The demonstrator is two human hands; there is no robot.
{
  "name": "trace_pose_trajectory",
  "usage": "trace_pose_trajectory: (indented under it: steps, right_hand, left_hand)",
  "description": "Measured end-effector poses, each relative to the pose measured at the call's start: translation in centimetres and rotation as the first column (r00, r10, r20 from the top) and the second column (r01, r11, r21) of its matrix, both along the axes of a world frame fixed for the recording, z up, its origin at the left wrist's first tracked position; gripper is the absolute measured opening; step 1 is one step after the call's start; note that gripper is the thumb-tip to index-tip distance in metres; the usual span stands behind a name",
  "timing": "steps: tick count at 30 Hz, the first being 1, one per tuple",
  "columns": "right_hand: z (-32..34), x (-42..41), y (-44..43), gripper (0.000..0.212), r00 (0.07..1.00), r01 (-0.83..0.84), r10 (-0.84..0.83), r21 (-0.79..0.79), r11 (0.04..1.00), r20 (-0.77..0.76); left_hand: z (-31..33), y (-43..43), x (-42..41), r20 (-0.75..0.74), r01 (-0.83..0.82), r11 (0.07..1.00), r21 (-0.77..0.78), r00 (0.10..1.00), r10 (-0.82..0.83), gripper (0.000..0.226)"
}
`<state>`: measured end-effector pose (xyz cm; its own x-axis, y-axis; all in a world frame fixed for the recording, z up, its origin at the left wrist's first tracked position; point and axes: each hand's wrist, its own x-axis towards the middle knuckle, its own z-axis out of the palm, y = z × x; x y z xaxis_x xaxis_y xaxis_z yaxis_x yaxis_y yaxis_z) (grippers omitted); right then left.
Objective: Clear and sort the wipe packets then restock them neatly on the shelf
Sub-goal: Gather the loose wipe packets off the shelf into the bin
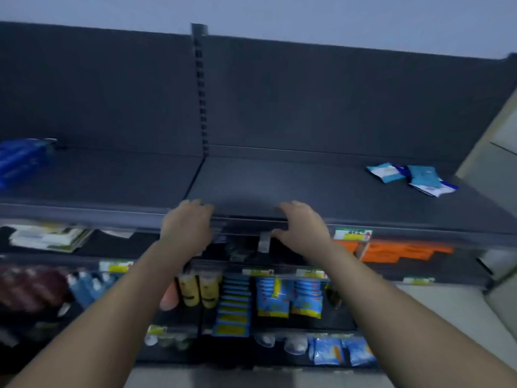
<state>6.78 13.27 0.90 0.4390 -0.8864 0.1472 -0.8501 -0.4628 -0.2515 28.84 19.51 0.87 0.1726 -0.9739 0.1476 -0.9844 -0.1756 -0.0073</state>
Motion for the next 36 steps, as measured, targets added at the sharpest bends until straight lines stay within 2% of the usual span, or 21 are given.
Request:
trace_pose_trajectory:
  steps: [7,17,22,30,36]
  right_hand:
    - [-0.1,-10.5,-4.0,0.051,0.973,0.228,-0.229,0.02,0.973,0.019]
    - [0.2,-22.8,-14.2,0.054,0.892,0.453,-0.452,0.075,0.888,-0.026]
    - [-0.3,-27.0,-19.8,0.06,0.852,0.524,-0.52,0.108,0.845,-0.063]
    - [-2.3,-31.9,-26.3,0.077,0.82,0.569,-0.556,0.088,0.818,-0.137]
    - [-3.4,-34.6,-30.4,0.067,0.812,0.576,-0.556,0.086,0.813,-0.178]
  left_hand:
    - [-0.8,-9.0,-9.8,-0.054,0.264,0.964,-0.036,0.963,-0.266,0.03]
    - [0.0,-23.6,-23.3,-0.12,0.44,0.897,-0.039,0.889,-0.441,0.04]
    - [0.1,-30.0,-28.7,-0.143,0.511,0.859,0.013,0.852,-0.504,0.042]
    - [-1.4,-37.3,-35.7,-0.141,0.591,0.802,0.085,0.804,-0.577,0.061]
    - [-2.3,-41.0,-40.3,-0.111,0.604,0.796,0.043,0.794,-0.597,0.057]
